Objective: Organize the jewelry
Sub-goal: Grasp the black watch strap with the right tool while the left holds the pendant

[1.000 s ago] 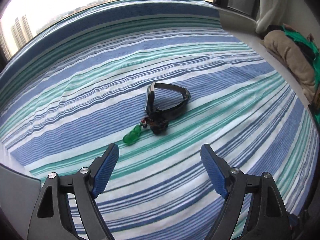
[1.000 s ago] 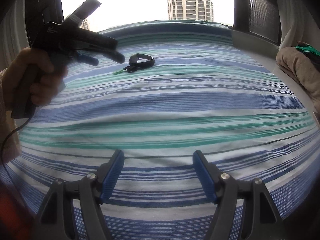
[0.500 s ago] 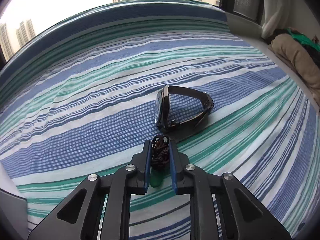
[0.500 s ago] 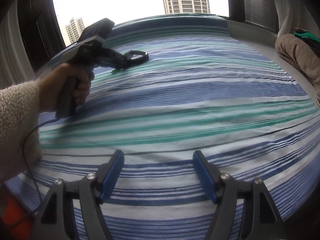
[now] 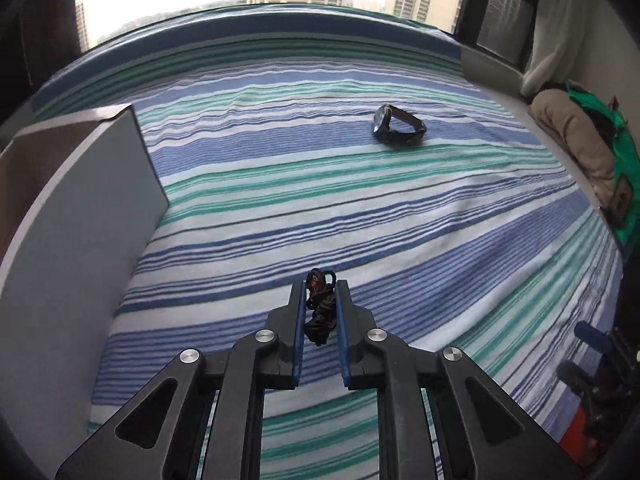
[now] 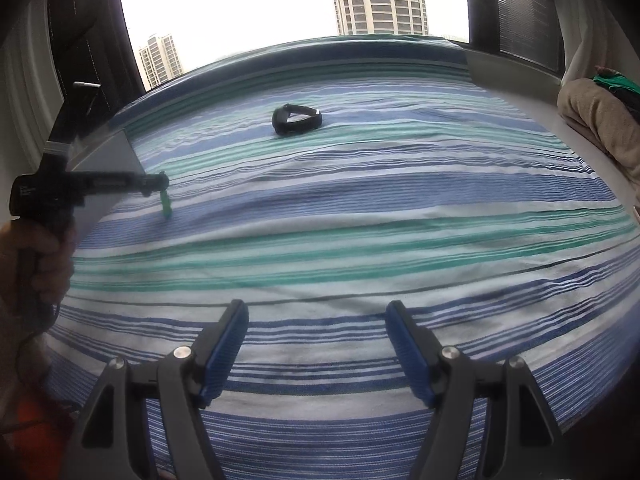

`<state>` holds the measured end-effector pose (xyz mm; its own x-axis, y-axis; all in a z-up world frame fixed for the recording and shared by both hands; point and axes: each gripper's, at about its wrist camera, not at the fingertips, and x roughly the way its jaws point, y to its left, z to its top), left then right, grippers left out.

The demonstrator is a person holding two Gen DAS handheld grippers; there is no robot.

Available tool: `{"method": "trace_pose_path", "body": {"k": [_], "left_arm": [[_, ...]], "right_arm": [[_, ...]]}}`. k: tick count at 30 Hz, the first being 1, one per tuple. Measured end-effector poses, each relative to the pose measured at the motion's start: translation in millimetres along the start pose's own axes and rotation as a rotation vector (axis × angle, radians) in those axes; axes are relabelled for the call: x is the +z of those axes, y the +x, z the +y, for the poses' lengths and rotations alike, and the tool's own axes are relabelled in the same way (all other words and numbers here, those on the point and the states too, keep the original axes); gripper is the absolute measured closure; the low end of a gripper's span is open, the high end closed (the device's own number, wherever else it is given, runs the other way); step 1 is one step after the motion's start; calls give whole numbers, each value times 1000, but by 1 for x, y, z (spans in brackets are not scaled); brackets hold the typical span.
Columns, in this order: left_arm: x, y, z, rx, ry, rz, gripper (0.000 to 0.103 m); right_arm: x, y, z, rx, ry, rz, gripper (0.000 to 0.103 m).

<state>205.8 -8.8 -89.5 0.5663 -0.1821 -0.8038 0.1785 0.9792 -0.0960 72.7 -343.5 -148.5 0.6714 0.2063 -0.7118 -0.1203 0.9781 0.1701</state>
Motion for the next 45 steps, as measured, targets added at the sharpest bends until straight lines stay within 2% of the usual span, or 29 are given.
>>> {"method": "trace_pose_path", "body": {"k": [4,8,14,16,26,32,36,39,40,45], "left_arm": [[-27,-31,31,30,-83,-3,91],[-43,-47,45,75,-132,-25,91],[-54,-42,70,123,-218,-55,91],[-56,-38,70,174,-204,-71,91],[-72,-24,81,147,-248,-34,91],[-74,-21,79,157,-238,-45,91],[-77,-21,76,169,-222,-57,91],[-77,-21,76,172,-222,-60,90],[-78,-21,76,173,-223,-60,90],[-79,-22,75,175,-230,-69,90]], "right_arm": [[-1,0,18,20,-32,9,31],[-1,4,36,73,-52,41,31],[2,8,54,85,-65,74,31],[2,9,58,95,-56,94,31],[4,14,71,81,-73,108,31],[18,23,71,120,-62,137,31],[41,35,63,200,-12,188,31],[78,50,43,282,72,226,31],[94,55,33,286,110,221,31],[181,93,-11,193,219,179,31]]}}
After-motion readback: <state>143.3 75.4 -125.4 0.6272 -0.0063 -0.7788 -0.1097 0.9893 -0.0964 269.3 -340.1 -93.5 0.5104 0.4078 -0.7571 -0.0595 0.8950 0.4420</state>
